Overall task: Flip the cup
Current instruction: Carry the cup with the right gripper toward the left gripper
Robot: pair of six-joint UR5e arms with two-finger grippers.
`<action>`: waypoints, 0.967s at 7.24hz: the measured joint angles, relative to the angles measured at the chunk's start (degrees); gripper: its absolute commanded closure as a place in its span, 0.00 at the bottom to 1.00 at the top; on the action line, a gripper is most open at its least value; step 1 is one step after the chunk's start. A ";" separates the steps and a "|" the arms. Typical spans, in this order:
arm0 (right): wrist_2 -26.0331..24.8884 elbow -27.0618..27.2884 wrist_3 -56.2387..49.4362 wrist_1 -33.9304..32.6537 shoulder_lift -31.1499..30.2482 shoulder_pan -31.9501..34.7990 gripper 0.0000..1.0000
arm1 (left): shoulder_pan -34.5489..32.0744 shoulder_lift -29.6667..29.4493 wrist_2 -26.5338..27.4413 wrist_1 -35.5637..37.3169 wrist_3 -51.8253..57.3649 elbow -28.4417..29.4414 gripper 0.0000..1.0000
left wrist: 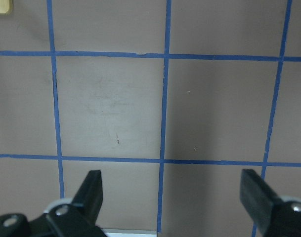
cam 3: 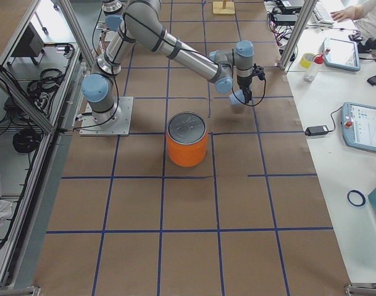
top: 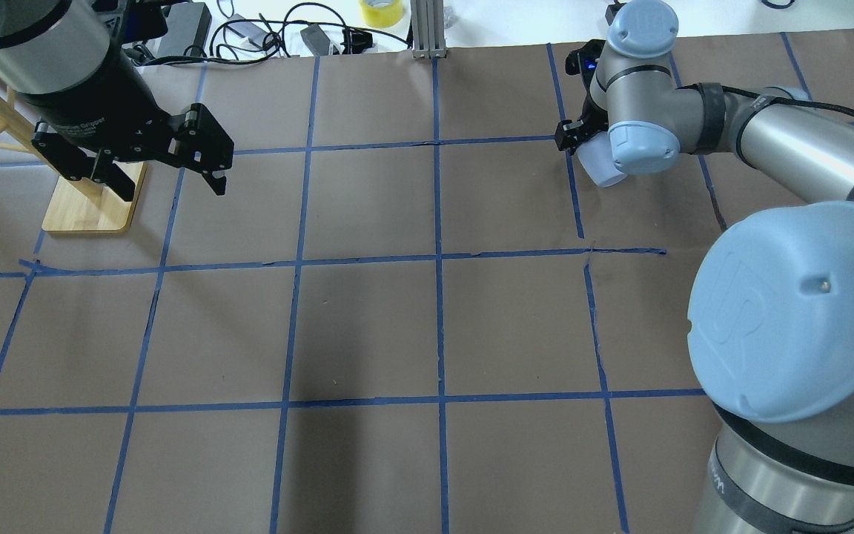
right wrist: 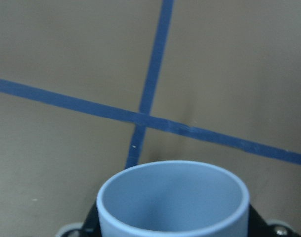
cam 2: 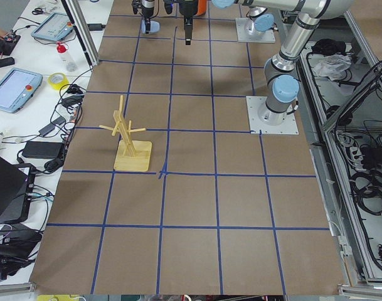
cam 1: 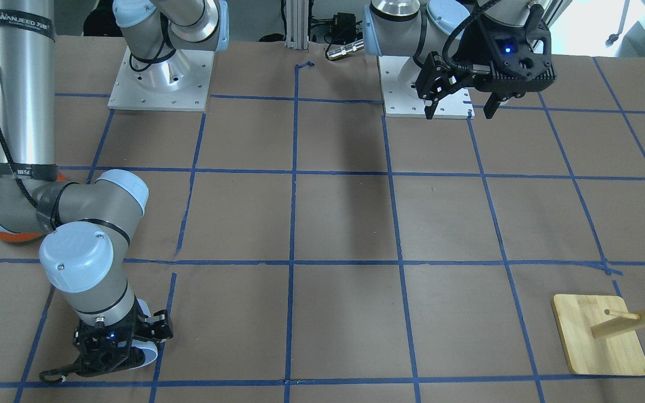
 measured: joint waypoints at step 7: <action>-0.02 -2.82 -37.23 -0.47 -0.94 22.84 0.60 | 0.03 0.00 -0.09 0.03 -0.03 0.00 0.00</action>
